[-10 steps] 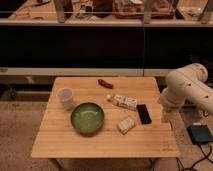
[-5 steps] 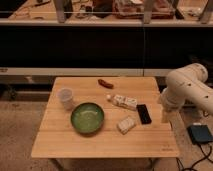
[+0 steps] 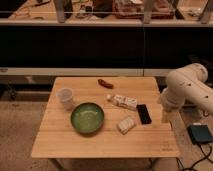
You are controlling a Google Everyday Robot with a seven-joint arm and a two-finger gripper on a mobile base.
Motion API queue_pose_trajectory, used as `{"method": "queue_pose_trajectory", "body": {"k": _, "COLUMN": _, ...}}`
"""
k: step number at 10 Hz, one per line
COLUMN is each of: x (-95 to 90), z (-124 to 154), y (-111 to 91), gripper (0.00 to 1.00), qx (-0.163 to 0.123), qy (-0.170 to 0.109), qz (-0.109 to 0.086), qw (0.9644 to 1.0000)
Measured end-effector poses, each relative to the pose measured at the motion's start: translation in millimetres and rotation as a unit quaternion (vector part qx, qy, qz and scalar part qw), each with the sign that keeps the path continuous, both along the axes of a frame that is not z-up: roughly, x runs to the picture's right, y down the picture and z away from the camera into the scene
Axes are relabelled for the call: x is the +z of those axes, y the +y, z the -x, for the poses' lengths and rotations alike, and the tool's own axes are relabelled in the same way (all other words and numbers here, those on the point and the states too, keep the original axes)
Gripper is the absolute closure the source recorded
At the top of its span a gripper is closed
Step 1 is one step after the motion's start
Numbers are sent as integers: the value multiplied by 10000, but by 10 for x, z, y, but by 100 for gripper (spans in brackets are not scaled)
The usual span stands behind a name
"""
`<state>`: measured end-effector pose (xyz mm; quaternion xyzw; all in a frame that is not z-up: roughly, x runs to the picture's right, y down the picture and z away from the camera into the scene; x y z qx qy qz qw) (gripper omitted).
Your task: Push the eraser across the table
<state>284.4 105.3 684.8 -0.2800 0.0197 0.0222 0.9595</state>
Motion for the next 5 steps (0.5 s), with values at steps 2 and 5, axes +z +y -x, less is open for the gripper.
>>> {"method": "queue_pose_trajectory", "body": {"k": 2, "x": 0, "z": 0, "y": 0, "gripper": 35, "qx": 0, "qy": 0, "qz": 0, "qw": 10000}}
{"method": "queue_pose_trajectory", "body": {"k": 5, "x": -1, "z": 12, "y": 4, "gripper": 35, "qx": 81, "qy": -48, "qz": 11, "qw": 10000}}
